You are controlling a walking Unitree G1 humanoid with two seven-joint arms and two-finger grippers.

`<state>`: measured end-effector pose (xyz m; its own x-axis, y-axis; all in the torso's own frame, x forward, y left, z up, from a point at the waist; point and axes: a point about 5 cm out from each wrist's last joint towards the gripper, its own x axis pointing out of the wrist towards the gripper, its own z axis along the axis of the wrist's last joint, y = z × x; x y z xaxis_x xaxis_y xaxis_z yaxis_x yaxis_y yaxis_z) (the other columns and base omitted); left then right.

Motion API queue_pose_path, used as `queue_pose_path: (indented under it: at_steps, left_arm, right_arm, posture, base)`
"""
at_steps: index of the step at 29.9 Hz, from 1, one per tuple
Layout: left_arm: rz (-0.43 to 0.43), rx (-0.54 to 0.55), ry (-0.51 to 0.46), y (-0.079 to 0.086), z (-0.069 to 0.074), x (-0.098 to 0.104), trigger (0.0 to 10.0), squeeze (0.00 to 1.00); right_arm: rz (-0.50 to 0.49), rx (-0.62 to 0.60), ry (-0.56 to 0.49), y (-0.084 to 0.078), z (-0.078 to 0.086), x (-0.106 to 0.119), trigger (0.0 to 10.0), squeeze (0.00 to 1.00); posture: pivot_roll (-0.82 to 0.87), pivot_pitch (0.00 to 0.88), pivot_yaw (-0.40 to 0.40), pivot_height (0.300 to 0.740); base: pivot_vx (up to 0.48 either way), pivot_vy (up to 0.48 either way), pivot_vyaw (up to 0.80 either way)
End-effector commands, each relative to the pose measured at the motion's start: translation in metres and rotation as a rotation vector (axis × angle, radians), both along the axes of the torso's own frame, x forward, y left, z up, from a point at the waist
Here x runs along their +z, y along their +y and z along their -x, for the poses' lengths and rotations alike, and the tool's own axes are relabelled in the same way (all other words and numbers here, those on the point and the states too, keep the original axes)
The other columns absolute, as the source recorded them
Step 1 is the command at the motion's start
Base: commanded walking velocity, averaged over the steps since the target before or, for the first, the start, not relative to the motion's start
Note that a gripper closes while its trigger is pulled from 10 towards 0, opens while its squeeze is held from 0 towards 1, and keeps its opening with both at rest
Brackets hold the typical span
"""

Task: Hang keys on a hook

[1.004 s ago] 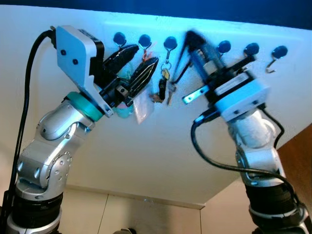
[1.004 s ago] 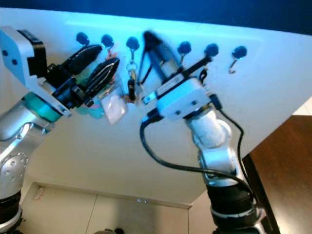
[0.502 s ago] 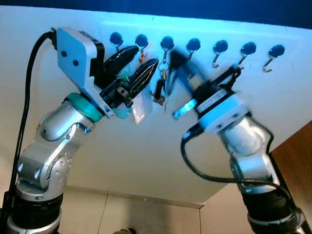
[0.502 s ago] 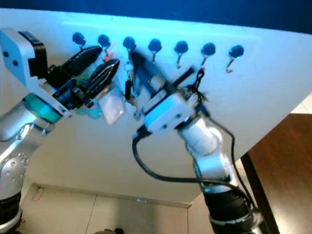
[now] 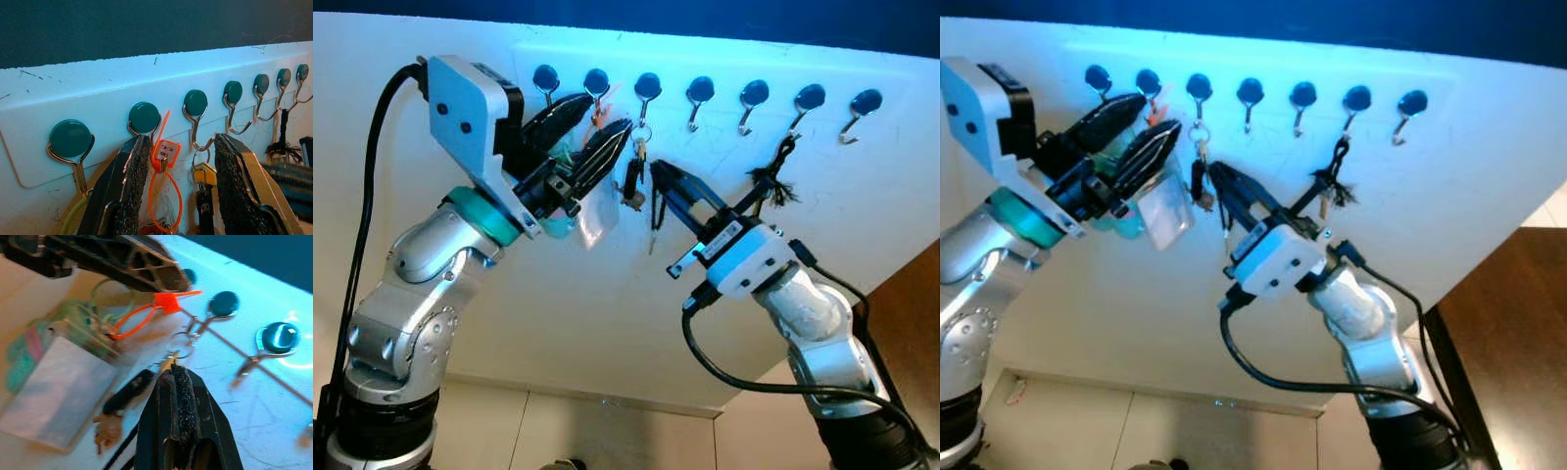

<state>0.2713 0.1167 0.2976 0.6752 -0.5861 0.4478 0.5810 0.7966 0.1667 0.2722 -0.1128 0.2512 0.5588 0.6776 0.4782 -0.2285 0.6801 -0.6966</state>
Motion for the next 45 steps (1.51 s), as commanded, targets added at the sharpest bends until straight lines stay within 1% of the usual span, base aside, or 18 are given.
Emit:
queue_pose_path:
  at_steps: [1, 4, 7, 10, 19, 28, 37, 41, 43, 45]
  left_arm:
    - [-0.013, 0.005, 0.014, 0.001, -0.001, -0.004, 10.0, 0.0]
    - [-0.014, 0.004, 0.014, 0.001, -0.001, -0.004, 10.0, 0.0]
    - [-0.014, 0.001, 0.017, 0.001, 0.0, -0.004, 10.0, 0.0]
    - [-0.014, 0.0, 0.017, 0.0, 0.0, -0.004, 10.0, 0.0]
    - [-0.014, 0.001, 0.019, 0.001, 0.001, -0.005, 10.0, 0.0]
    - [-0.015, -0.003, 0.02, 0.0, 0.001, -0.005, 10.0, 0.0]
    - [-0.018, -0.001, 0.02, 0.001, 0.001, -0.005, 10.0, 0.0]
    - [-0.019, -0.004, 0.02, 0.001, 0.001, -0.004, 10.0, 0.0]
    - [-0.019, -0.004, 0.019, 0.001, 0.001, -0.004, 10.0, 0.0]
    - [-0.019, -0.004, 0.019, 0.001, 0.001, -0.004, 10.0, 0.0]
  right_arm:
    - [-0.043, -0.002, -0.072, 0.0, 0.003, 0.015, 10.0, 0.0]
    - [-0.06, -0.004, -0.097, 0.0, 0.004, 0.02, 10.0, 0.0]
    - [-0.11, 0.0, -0.163, 0.0, 0.006, 0.037, 10.0, 0.0]
    - [-0.119, 0.004, -0.185, 0.001, 0.006, 0.043, 10.0, 0.0]
    - [-0.123, -0.01, -0.207, 0.002, 0.005, 0.048, 10.0, 0.0]
    - [-0.122, -0.035, -0.189, -0.003, 0.007, 0.045, 10.0, 0.0]
    - [-0.11, -0.067, -0.157, -0.008, 0.003, 0.036, 10.0, 0.0]
    - [-0.099, -0.083, -0.126, -0.011, 0.003, 0.029, 10.0, 0.0]
    - [-0.085, -0.094, -0.089, -0.013, 0.004, 0.018, 10.0, 0.0]
    - [-0.085, -0.094, -0.089, -0.013, 0.004, 0.018, 10.0, 0.0]
  posture:
    - [0.03, 0.0, 0.09, 0.74]
    - [0.03, 0.0, 0.09, 0.74]
    - [0.03, 0.0, 0.093, 0.74]
    - [0.03, 0.0, 0.093, 0.74]
    - [0.03, 0.0, 0.09, 0.74]
    - [0.03, 0.0, 0.091, 0.74]
    - [0.03, 0.0, 0.092, 0.74]
    - [0.03, 0.0, 0.092, 0.74]
    - [0.03, 0.0, 0.092, 0.74]
    - [0.03, 0.0, 0.092, 0.74]
  base:
    - [0.0, 0.0, 0.0]
    - [0.0, 0.0, 0.0]
    - [0.0, 0.0, 0.0]
    - [0.0, 0.0, 0.0]
    - [0.0, 0.0, 0.0]
    - [0.0, 0.0, 0.0]
    - [0.0, 0.0, 0.0]
    - [0.0, 0.0, 0.0]
    - [0.0, 0.0, 0.0]
    - [0.0, 0.0, 0.0]
